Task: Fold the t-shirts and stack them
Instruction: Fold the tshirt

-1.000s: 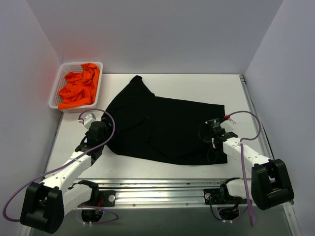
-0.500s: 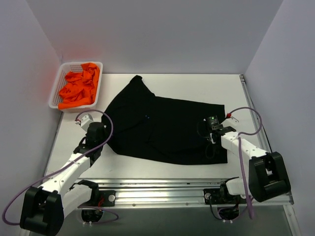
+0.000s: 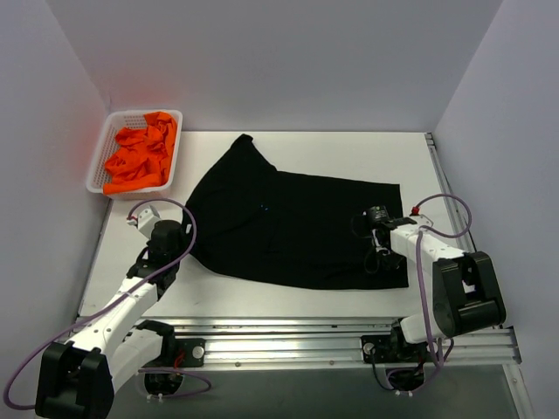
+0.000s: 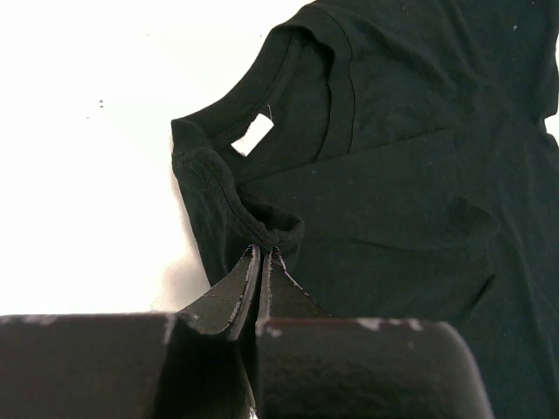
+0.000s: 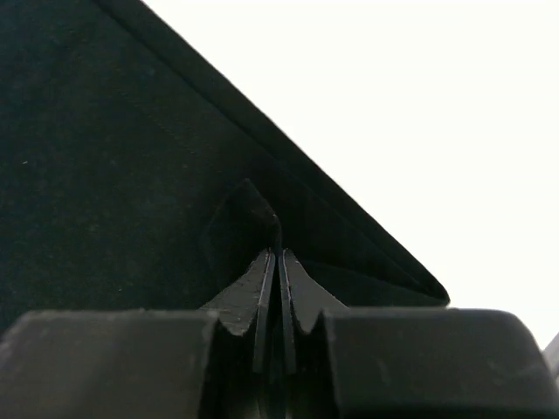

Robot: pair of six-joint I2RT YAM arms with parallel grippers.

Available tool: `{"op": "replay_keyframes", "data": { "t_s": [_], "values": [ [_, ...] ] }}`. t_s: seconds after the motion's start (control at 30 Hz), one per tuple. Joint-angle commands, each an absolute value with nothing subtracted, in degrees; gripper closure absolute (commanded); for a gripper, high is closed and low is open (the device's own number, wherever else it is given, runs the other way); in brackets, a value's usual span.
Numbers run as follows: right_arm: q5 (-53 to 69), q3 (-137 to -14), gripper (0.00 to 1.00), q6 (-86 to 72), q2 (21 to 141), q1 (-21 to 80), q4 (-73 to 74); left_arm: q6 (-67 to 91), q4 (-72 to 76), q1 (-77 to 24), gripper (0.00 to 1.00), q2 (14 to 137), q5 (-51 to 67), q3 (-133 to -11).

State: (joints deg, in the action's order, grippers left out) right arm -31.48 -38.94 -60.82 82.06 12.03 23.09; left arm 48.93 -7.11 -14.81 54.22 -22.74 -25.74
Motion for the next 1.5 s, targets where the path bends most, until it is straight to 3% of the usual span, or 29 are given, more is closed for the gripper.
{"op": "replay_keyframes", "data": {
  "t_s": [0.0,0.13,0.2,0.23,0.3,0.33,0.4,0.43,0.5,0.53,0.63,0.87,1.03,1.1,1.23,1.47],
  "values": [
    [-36.3,-41.04,1.0,-64.95,82.61,11.08,28.74,49.04,-6.68,-14.33,0.98,53.7,-24.08,-25.66],
    [-36.12,-41.4,1.0,-65.83,83.5,10.02,29.27,49.13,-6.59,-14.15,0.98,53.88,-24.26,-25.49],
    [-35.68,-41.48,0.95,-65.3,82.53,8.88,28.92,49.31,-6.68,-14.15,0.98,53.96,-24.26,-25.49],
    [-35.34,-41.66,0.79,-64.78,82.09,8.44,28.48,49.31,-6.59,-14.15,0.98,54.05,-24.26,-25.4],
    [-33.06,-42.97,0.58,-61.53,80.69,7.3,27.08,49.39,-6.59,-14.15,0.98,54.05,-24.17,-25.49],
    [-32.96,-43.59,0.3,-60.74,79.9,7.21,26.81,49.39,-6.5,-14.15,0.98,54.14,-24.0,-25.49],
    [-33.13,-46.56,0.06,-57.4,79.28,7.12,25.5,49.48,-6.24,-14.15,0.98,54.23,-23.91,-25.4],
    [-34.0,-47.63,0.0,-56.44,78.93,7.12,25.14,49.57,-6.15,-14.06,0.98,54.32,-23.82,-25.57],
    [-35.5,-49.91,0.0,-55.29,77.88,7.12,25.05,49.4,-5.89,-14.06,0.82,54.4,-22.86,-26.1],
    [-36.55,-52.01,0.0,-54.85,77.18,7.12,25.05,49.22,-5.8,-14.06,0.49,54.14,-22.5,-26.28],
    [-36.57,-53.96,0.0,-52.3,74.46,7.21,22.86,48.43,-6.76,-14.06,0.06,52.83,-21.53,-27.94],
    [-24.73,-50.89,0.01,-43.69,69.96,7.29,5.66,43.87,-6.61,-14.06,0.06,51.15,-18.81,-36.11],
    [-19.34,-51.94,0.01,-41.48,71.54,8.52,-1.21,34.93,2.09,-13.45,0.06,65.62,-13.83,-47.35],
    [-19.34,-53.69,0.01,-41.4,72.07,8.79,-0.97,30.96,6.31,-12.49,0.06,72.74,-8.55,-57.09],
    [-19.07,-54.49,0.02,-40.7,71.37,8.61,-0.88,24.27,3.97,-8.53,0.06,98.7,11.91,-80.81],
    [-17.76,-51.07,0.02,-39.11,67.33,7.65,-2.55,16.18,-20.62,-7.12,0.06,134.96,27.59,-129.4]
  ]
}}
